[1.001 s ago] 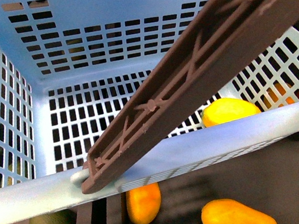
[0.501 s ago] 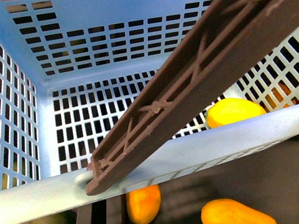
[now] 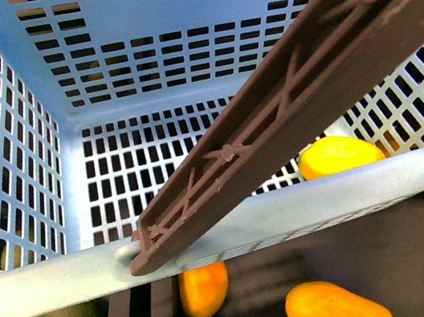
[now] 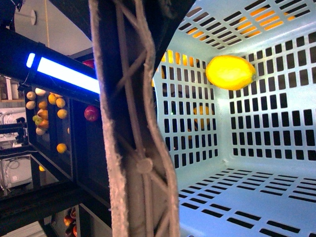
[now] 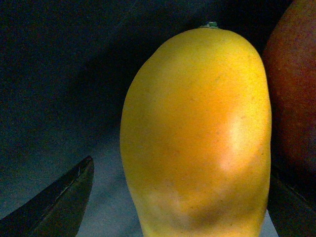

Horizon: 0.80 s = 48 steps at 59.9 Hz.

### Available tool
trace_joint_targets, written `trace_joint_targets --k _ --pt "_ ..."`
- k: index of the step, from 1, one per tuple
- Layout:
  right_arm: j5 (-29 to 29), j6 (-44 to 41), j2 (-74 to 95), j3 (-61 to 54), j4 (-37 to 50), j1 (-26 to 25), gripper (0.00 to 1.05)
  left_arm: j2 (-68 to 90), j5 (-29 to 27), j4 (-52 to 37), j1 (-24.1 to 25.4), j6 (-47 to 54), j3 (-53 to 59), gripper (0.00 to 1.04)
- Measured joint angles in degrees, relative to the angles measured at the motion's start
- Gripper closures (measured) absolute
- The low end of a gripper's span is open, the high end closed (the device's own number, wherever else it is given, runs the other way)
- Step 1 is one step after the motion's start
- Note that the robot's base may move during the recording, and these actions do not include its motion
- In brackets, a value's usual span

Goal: Pick lemon and mango into basket

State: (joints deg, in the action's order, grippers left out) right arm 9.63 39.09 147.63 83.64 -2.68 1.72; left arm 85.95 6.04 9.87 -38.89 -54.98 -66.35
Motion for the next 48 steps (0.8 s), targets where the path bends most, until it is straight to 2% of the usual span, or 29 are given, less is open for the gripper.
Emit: trace_joint_targets --k 11,16,29,37,48 --pt "0.2 0.1 0.0 -0.5 1.2 -0.4 0.32 0.0 0.0 0.0 0.0 0.0 0.0 1.00" --pt "0.1 0.1 -0.2 -1.5 2.3 -0.7 0.40 0.0 0.0 0.0 0.0 0.0 0.0 1.00" --pt "-2.2 -2.5 -6.7 -10.5 7.7 -2.6 0.42 0.0 0.0 0.0 0.0 0.0 0.0 1.00" --pt "-5.1 -7.1 -22.4 -21.9 13.6 -6.4 0.42 0.0 0.0 0.0 0.0 0.0 0.0 1.00" --pt "-10.5 -11.3 -44.1 -30.8 12.5 -11.0 0.43 0.0 0.0 0.0 0.0 0.0 0.0 1.00"
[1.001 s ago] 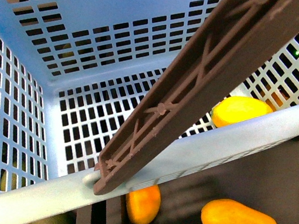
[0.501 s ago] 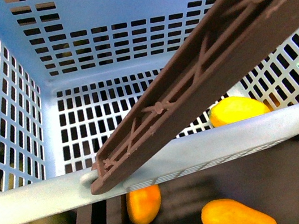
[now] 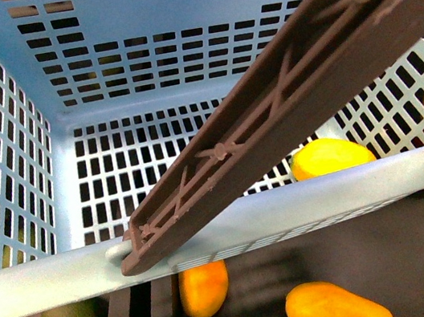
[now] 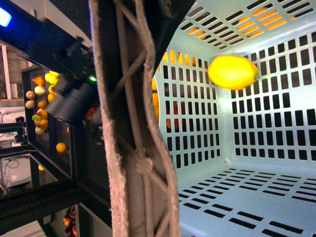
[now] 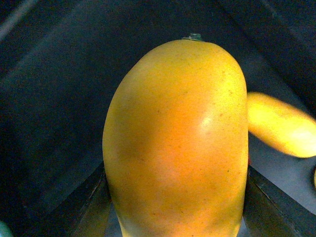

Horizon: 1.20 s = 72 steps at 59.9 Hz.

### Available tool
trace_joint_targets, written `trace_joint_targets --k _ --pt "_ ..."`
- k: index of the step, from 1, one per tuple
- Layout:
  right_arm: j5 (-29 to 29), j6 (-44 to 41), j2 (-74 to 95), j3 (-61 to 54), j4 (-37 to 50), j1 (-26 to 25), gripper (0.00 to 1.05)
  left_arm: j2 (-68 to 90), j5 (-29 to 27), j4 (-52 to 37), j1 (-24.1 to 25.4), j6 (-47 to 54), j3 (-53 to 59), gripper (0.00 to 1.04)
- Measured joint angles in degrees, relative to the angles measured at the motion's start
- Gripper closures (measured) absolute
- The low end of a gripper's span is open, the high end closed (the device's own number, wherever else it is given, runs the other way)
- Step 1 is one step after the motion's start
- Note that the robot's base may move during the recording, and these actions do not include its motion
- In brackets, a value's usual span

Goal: Pick lemon and mango into basket

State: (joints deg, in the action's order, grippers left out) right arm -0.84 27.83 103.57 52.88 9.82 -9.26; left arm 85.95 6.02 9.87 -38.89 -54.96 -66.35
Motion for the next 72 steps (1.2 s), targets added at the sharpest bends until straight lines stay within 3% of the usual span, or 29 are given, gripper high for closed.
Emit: trace_joint_targets --k 8,17,26,38,53,66,72 --pt "-2.8 -1.3 -10.5 -0.5 -2.6 0.0 0.43 0.0 0.0 0.0 0.0 0.0 0.0 1.00" --pt "-3.0 -2.0 -22.1 -0.5 -6.3 3.4 0.43 0.0 0.0 0.0 0.0 0.0 0.0 1.00" --pt "1.3 -1.6 -29.5 -0.5 -8.0 13.9 0.43 0.0 0.0 0.0 0.0 0.0 0.0 1.00" --pt "5.0 0.2 -29.5 -1.1 -7.8 23.9 0.43 0.0 0.0 0.0 0.0 0.0 0.0 1.00" --pt "7.1 1.5 -27.6 -1.5 -7.3 28.6 0.43 0.0 0.0 0.0 0.0 0.0 0.0 1.00" --pt "8.0 2.1 -27.2 -2.9 -7.5 29.5 0.08 0.0 0.0 0.0 0.0 0.0 0.0 1.00" --pt "8.3 2.1 -27.8 -3.4 -8.2 29.4 0.09 0.0 0.1 0.0 0.0 0.1 0.0 1.00"
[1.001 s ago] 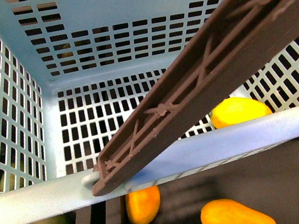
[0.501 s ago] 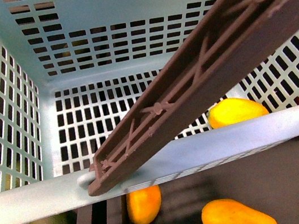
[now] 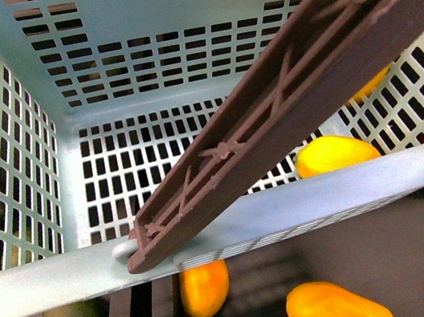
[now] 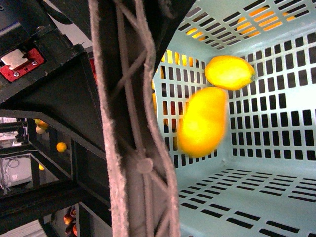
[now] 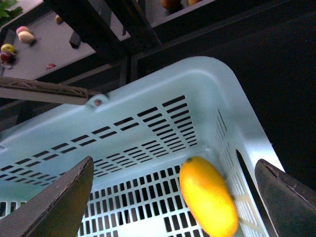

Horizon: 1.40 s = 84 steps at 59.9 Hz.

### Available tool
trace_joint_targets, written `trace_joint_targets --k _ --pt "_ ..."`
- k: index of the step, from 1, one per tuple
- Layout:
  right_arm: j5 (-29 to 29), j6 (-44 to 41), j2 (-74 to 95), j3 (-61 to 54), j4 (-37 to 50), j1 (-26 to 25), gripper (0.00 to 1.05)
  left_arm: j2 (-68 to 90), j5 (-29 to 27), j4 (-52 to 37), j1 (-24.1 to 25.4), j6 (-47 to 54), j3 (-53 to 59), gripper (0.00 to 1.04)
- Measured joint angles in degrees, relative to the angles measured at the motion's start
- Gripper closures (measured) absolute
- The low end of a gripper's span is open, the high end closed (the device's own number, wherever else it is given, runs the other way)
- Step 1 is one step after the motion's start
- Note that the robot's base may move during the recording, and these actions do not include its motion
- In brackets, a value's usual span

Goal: Pick lemon and mango into basket

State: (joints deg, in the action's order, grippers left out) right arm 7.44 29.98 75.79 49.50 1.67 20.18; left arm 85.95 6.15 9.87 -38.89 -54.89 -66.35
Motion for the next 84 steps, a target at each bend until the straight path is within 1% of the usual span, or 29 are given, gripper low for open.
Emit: trace_joint_targets --k 6,18,21,24,25,27,28,32,34,38,46,60,61,67,71,77,84 --pt "1.6 0.0 -1.5 -0.9 -1.5 -0.8 0.09 0.1 0.2 0.1 0.0 -0.5 0.1 1.00" --pt "10.3 -2.1 -8.5 -3.7 -3.4 -5.7 0.09 0.1 -0.3 0.2 0.2 -0.3 0.1 1.00" --pt "11.3 -2.4 -9.9 -3.9 -3.4 -6.7 0.09 0.1 -0.3 0.2 0.2 -0.4 0.1 1.00" --pt "11.2 -2.6 -10.3 -3.9 -3.4 -7.0 0.09 0.1 -0.2 0.1 0.2 -0.4 0.1 1.00" --pt "10.4 -3.7 -10.4 -4.4 -2.4 -7.0 0.09 0.1 -0.2 0.1 0.1 -0.3 0.1 1.00" --pt "8.0 -6.8 -10.9 -6.7 3.3 -7.5 0.14 0.1 -0.2 0.1 0.0 -0.2 0.1 1.00" --pt "6.3 -8.6 -11.2 -8.6 7.9 -7.8 0.17 0.1 0.0 0.1 -0.1 -0.3 0.1 1.00" --pt "3.6 -16.2 -12.6 -14.9 20.1 -8.7 0.28 0.1 0.4 0.2 -0.1 -0.4 0.1 1.00" --pt "3.1 -18.4 -13.1 -16.7 23.1 -9.0 0.31 0.1 0.4 0.2 -0.1 -0.5 0.1 1.00" --pt "1.9 -23.9 -15.8 -21.9 29.8 -10.1 0.43 0.1 0.2 0.1 0.0 -0.5 0.1 1.00" --pt "0.4 -27.7 -20.1 -27.8 32.6 -12.1 0.64 0.1 -0.1 0.1 0.0 -0.4 0.1 1.00" --pt "-1.9 -29.1 -26.0 -35.5 33.5 -14.4 1.01 0.1 -0.1 0.1 0.0 -0.4 0.1 1.00" --pt "-2.2 -29.6 -26.6 -36.1 33.5 -14.6 1.03 0.1 -0.2 0.1 0.0 -0.4 0.1 1.00" --pt "-3.1 -29.6 -29.2 -38.3 33.4 -15.5 1.03 0.1 -0.2 0.1 0.0 -0.4 0.1 1.00" --pt "-6.6 -29.6 -31.1 -39.7 32.8 -18.0 1.03 0.1 0.0 0.1 0.0 -0.4 0.1 1.00" --pt "-6.9 -29.6 -33.7 -41.5 31.9 -19.9 1.03 0.1 0.0 0.1 0.0 -0.4 0.1 1.00" --pt "-7.3 -29.6 -36.9 -43.3 30.5 -20.0 1.03 0.1 -0.1 0.1 0.0 -0.3 0.1 1.00"
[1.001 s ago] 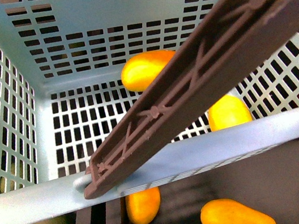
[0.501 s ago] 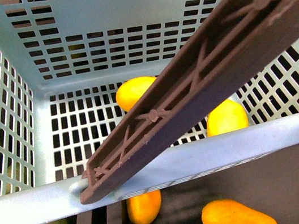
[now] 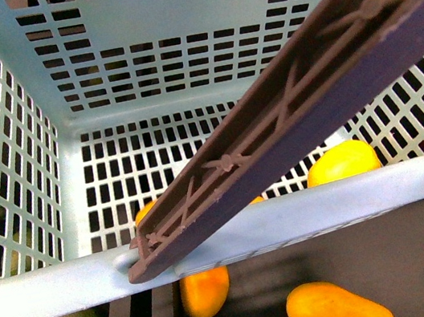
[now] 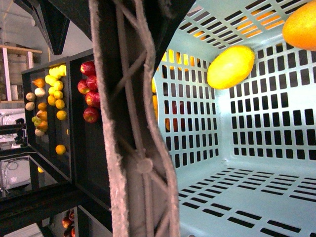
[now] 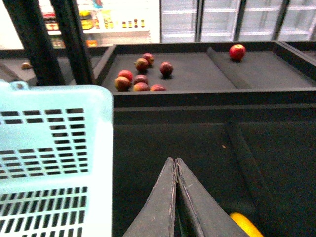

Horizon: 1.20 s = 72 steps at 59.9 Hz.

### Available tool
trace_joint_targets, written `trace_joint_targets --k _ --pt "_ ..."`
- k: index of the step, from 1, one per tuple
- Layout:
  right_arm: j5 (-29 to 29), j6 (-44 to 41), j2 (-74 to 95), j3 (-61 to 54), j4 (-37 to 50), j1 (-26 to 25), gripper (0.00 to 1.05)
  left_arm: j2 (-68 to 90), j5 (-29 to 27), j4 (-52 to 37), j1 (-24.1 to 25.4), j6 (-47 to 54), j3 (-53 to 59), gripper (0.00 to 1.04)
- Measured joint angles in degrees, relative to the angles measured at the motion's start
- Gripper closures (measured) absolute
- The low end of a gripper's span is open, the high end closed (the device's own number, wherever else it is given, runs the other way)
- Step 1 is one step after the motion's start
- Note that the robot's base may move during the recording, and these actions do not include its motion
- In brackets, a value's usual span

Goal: Pick lemon and mango into basket

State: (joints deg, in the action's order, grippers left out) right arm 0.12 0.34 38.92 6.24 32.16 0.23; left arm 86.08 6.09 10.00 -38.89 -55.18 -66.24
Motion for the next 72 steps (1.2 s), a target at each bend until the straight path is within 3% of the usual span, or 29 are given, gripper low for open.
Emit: trace_joint_targets --k 36,72 --pt "0.0 0.0 -13.7 -5.2 -7.3 0.0 1.03 0.0 -0.1 0.0 0.0 0.1 0.0 1.00" --pt "0.0 0.0 -27.2 -5.2 -20.4 0.0 1.03 0.0 -0.1 0.0 0.0 0.1 0.0 1.00"
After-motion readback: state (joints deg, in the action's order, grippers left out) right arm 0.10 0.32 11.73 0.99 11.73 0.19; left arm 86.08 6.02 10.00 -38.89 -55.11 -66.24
